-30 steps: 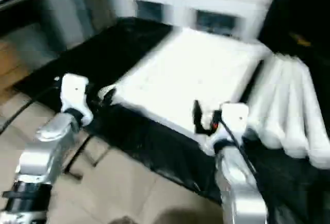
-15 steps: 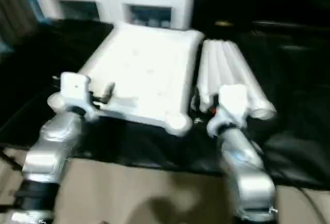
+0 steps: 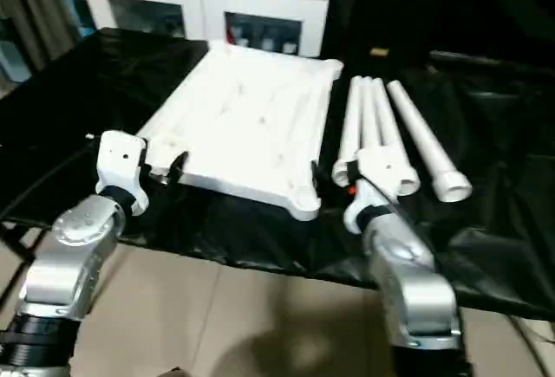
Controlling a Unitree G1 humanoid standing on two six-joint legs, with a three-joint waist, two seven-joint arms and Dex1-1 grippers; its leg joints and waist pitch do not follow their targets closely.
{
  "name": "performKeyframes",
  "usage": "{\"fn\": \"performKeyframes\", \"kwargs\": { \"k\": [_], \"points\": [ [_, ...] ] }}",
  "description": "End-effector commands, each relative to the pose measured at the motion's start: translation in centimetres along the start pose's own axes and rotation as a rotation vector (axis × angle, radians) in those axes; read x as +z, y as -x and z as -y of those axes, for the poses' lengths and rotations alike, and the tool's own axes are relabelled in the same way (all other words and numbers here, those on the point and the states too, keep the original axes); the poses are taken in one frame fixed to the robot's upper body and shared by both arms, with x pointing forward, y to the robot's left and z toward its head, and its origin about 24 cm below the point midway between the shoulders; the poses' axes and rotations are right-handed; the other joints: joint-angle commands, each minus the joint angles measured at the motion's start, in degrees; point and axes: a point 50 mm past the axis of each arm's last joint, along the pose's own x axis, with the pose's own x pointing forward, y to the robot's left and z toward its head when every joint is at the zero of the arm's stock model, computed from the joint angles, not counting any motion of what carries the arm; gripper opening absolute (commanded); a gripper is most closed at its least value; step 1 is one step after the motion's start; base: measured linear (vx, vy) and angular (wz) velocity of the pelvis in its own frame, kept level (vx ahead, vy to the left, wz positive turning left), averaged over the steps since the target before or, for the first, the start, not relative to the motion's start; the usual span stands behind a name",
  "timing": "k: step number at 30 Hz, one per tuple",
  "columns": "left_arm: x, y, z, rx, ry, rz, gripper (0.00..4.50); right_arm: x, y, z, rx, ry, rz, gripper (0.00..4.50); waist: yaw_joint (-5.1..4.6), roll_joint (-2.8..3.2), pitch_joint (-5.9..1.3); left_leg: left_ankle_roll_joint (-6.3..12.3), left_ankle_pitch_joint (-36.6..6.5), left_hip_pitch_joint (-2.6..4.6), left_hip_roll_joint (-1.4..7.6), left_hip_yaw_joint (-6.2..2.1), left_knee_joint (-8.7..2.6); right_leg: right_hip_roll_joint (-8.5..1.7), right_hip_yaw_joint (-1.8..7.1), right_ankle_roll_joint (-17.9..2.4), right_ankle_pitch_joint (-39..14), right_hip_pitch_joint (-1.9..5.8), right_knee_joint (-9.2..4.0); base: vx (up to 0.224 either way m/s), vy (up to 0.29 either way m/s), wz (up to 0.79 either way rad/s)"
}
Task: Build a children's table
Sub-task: Move to table
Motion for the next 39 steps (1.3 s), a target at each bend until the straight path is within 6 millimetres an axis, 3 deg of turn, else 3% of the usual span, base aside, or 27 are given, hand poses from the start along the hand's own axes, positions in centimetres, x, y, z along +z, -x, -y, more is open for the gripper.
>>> {"fn": "performKeyframes", "kwargs": {
  "k": [1, 2, 4, 5, 7, 9, 13, 15, 18, 19, 20, 21, 22, 23, 24, 25, 26, 27, 29, 30, 31, 32, 33, 34, 36, 38, 39],
  "points": [
    [0.2, -0.4, 0.8, -0.042, 0.012, 0.01, 4.0, 0.5, 0.1, 0.1, -0.001, 0.023, 0.014, 4.5, -1.12, 0.61, -2.79, -7.24, -25.2, 6.29, 3.22, 0.46, -3.95, -1.19, 3.57, -6.64, -16.79, -1.12, -5.58, 0.014, 0.001, -0.28],
    [0.2, -0.4, 1.0, -0.055, 0.022, 0.012, 4.0, 0.4, 0.1, 0.1, -0.006, 0.031, 0.013, 4.5, -0.92, 0.86, -1.87, -7.17, -30.68, 8.33, 3.45, 1.11, -4.59, -0.3, 3.45, -6.47, -21.35, -2.3, -5.86, 0.038, -0.001, -0.6],
    [0.2, -0.3, 1.3, -0.066, 0.033, 0.013, 4.0, 0.4, 0.1, 0.1, -0.014, 0.039, 0.015, 4.5, -1.39, 0.7, -1.99, -3.59, -31.46, 6.46, 1.98, 0.88, -5.21, -1.97, 4.19, -7.15, -27.45, 1.38, -6.29, 0.068, 0.014, -0.59],
    [0.2, -0.3, 1.4, -0.067, 0.033, 0.012, 4.0, 0.4, 0.2, 0.1, -0.011, 0.036, 0.018, 4.5, -0.77, -0.09, -2.07, -1.34, -26.7, 2.43, 1.17, -0.07, -5.48, -3.56, 4.11, -6.21, -27.38, 4.74, -6.0, 0.076, 0.017, -0.48],
    [0.1, -0.1, 1.5, -0.071, 0.035, 0.01, 4.0, 0.4, 0.2, 0.1, -0.006, 0.036, 0.019, 4.5, -0.63, -0.01, -3.06, 2.07, -16.84, 0.82, 0.25, -0.51, -4.3, -5.13, 5.19, -2.94, -34.47, 6.64, -7.21, 0.083, -0.001, -0.27],
    [-0.3, 0.3, 1.7, -0.073, 0.045, -0.003, 4.0, 0.6, 0.3, -0.2, 0.019, 0.05, 0.019, 4.5, -1.24, 0.16, -4.21, 5.74, -6.71, -0.06, -0.56, -1.18, -3.71, -3.66, 5.01, -6.58, -21.97, 8.01, -6.27, 0.105, -0.004, -0.04],
    [-0.6, 0.7, 1.7, -0.056, 0.052, -0.011, 4.0, 0.7, 0.3, -0.3, 0.061, 0.07, 0.015, 4.5, -2.26, 0.75, -4.54, 11.17, -0.51, 3.33, 0.53, -1.81, -4.09, -1.41, 3.41, -15.42, 0.85, 6.54, -3.15, 0.127, 0.004, 0.09],
    [-0.8, 1.2, 1.3, -0.038, 0.062, -0.016, 4.0, 0.7, 0.2, -0.6, 0.105, 0.102, 0.009, 4.5, -2.12, 0.67, -5.36, 15.71, 5.61, 4.59, 0.2, -2.25, -3.1, -1.01, 3.1, -15.67, 8.78, 6.34, -1.48, 0.154, 0.005, 0.1],
    [-1.2, 1.9, 0.9, -0.006, 0.062, -0.031, 4.0, 0.4, 0.2, -0.9, 0.154, 0.164, -0.009, 4.5, -1.82, -0.17, -5.15, 21.32, 13.61, 4.19, -1.12, -2.93, -0.79, -0.32, 3.71, -13.69, 17.32, 6.12, 0.4, 0.14, 0.0, 0.16],
    [-1.3, 2.0, 0.8, 0.0, 0.061, -0.033, 4.0, 0.4, 0.1, -0.9, 0.156, 0.164, -0.012, 4.5, -1.23, -0.87, -4.17, 24.25, 11.36, -3.01, -4.58, -3.31, 1.12, -2.28, 4.28, -11.9, 21.35, 10.58, -1.33, 0.122, 0.0, 0.23],
    [-1.3, 2.1, 0.7, 0.005, 0.065, -0.033, 4.0, 0.3, 0.1, -1.0, 0.157, 0.171, -0.013, 4.5, -0.6, -1.63, -4.73, 24.31, 11.73, -6.02, -4.09, -4.88, 2.73, -4.52, 3.97, -10.32, 26.43, 12.85, -1.03, 0.094, -0.001, 0.47],
    [-1.3, 2.3, 0.6, 0.012, 0.064, -0.036, 4.0, 0.3, 0.1, -1.0, 0.156, 0.167, -0.013, 4.5, -0.65, -1.52, -5.0, 23.83, 15.3, -6.75, -4.09, -5.54, 2.91, -4.07, 3.07, -7.85, 31.85, 13.7, -0.07, 0.077, -0.011, 0.67],
    [-1.4, 2.4, 0.6, 0.018, 0.064, -0.038, 4.0, 0.2, 0.1, -1.0, 0.156, 0.165, -0.014, 4.5, -1.15, 0.37, -5.27, 23.11, 25.83, -3.32, -2.83, -7.96, 2.05, -1.61, -0.43, -2.84, 39.02, 10.8, 2.15, 0.077, -0.011, 0.67],
    [-1.4, 2.5, 0.5, 0.019, 0.064, -0.039, 4.0, 0.2, 0.0, -0.9, 0.145, 0.142, -0.014, 4.5, -2.45, 1.47, -5.6, 26.13, 34.91, 2.79, -0.91, -11.95, 2.17, 0.54, -1.97, -0.63, 30.95, 5.41, 4.61, 0.112, -0.093, 0.61],
    [-1.4, 2.6, 0.4, 0.017, 0.059, -0.04, 4.0, 0.3, -0.2, -0.7, 0.132, 0.113, -0.017, 4.5, -4.18, 0.83, -4.93, 24.96, 54.0, 10.71, 8.49, -15.44, 3.27, -4.18, 2.71, 3.09, 3.67, -4.51, 4.2, 0.106, -0.139, 0.2],
    [-1.4, 2.6, 0.4, 0.015, 0.055, -0.04, 4.0, 0.3, -0.3, -0.6, 0.134, 0.117, -0.019, 4.5, -4.03, 0.36, -5.63, 21.36, 67.52, 10.06, 6.85, -15.18, 3.87, -6.32, 5.19, 5.07, 9.56, -5.86, 3.65, 0.106, -0.139, 0.2],
    [-1.3, 2.6, 0.3, 0.012, 0.054, -0.038, 4.0, 0.3, -0.3, -0.6, 0.135, 0.127, -0.019, 4.5, -2.89, -1.19, -4.83, 16.3, 60.16, 4.78, -0.83, -10.43, 5.4, -5.61, 6.27, 3.82, 23.08, -3.69, 0.35, 0.005, -0.061, 0.01],
    [-1.2, 2.5, 0.3, 0.01, 0.051, -0.037, 4.0, 0.2, -0.3, -0.5, 0.133, 0.13, -0.02, 4.5, -2.19, -1.74, -4.01, 14.48, 49.81, 2.07, -3.33, -7.81, 4.32, -4.35, 5.62, 1.13, 25.33, -1.57, 0.36, -0.076, 0.022, 0.21],
    [-1.1, 2.4, 0.2, 0.005, 0.051, -0.031, 4.0, 0.2, -0.3, -0.3, 0.122, 0.137, -0.026, 4.5, -1.34, -2.29, -4.08, 10.95, 23.07, 1.44, -3.44, -5.19, 1.78, -3.29, 5.34, -4.19, 17.6, 0.96, -0.34, -0.084, 0.007, 0.2],
    [-1.0, 2.3, 0.2, 0.002, 0.052, -0.03, 4.0, 0.1, -0.2, -0.3, 0.119, 0.138, -0.025, 4.5, -1.15, -1.25, -3.49, 7.58, 2.83, 0.15, -1.82, -4.82, -1.11, -4.02, 5.13, -8.94, -0.52, 3.99, -1.4, -0.072, -0.064, 0.0],
    [-1.0, 2.3, 0.3, -0.001, 0.051, -0.03, 4.0, 0.2, -0.2, -0.2, 0.113, 0.136, -0.018, 4.5, -1.22, -0.78, -3.25, 6.17, -3.07, 0.91, -1.36, -4.36, -1.79, -3.88, 4.73, -10.12, -7.17, 3.9, -2.08, -0.072, -0.064, 0.0],
    [-1.0, 2.2, 0.4, -0.009, 0.054, -0.029, 4.0, 0.1, 0.0, -0.3, 0.117, 0.119, -0.018, 4.5, -2.15, 0.22, -2.94, 2.38, -11.52, 4.04, -0.41, -2.77, -2.51, -2.66, 5.19, -11.57, -14.78, 2.14, -2.89, -0.051, -0.04, -0.08],
    [-1.0, 2.1, 0.5, -0.017, 0.056, -0.029, 4.0, 0.0, 0.3, -0.4, 0.119, 0.102, -0.019, 4.5, -3.12, -0.6, -1.59, -1.16, -22.66, 5.29, 0.3, -1.7, -3.64, -1.3, 4.4, -12.88, -20.88, 1.4, -3.57, -0.051, -0.038, -0.23],
    [-1.0, 2.0, 0.5, -0.02, 0.055, -0.029, 4.0, 0.0, 0.4, -0.4, 0.118, 0.099, -0.019, 4.5, -3.31, -0.04, -1.24, -4.41, -34.47, 11.31, 1.33, 0.26, -3.34, 0.62, 3.2, -12.31, -27.76, -2.38, -5.04, -0.051, -0.038, -0.23],
    [-1.0, 1.9, 0.7, -0.034, 0.054, -0.028, 4.0, -0.1, 0.6, -0.4, 0.111, 0.102, -0.021, 4.5, -3.53, 0.01, -1.12, -3.78, -37.02, 11.9, 2.08, 0.48, -4.82, 0.55, 2.62, -11.23, -25.79, -1.69, -4.12, -0.005, -0.036, -0.68],
    [-0.9, 1.7, 0.9, -0.057, 0.048, -0.027, 4.0, -0.3, 0.9, -0.3, 0.095, 0.11, -0.023, 4.5, -3.49, 0.01, -1.83, -3.37, -32.53, 10.81, 1.46, 1.2, -5.46, -0.33, 3.55, -12.23, -21.95, 0.17, -3.49, 0.031, 0.002, -0.86],
    [-0.8, 1.6, 1.1, -0.065, 0.048, -0.025, 4.0, -0.4, 1.0, -0.2, 0.083, 0.099, -0.022, 4.5, -2.82, -0.54, -2.45, -2.23, -25.29, 6.65, -0.43, 0.94, -5.03, -1.24, 5.04, -12.18, -19.88, 4.43, -3.46, 0.072, 0.015, -0.74]
  ]
}}
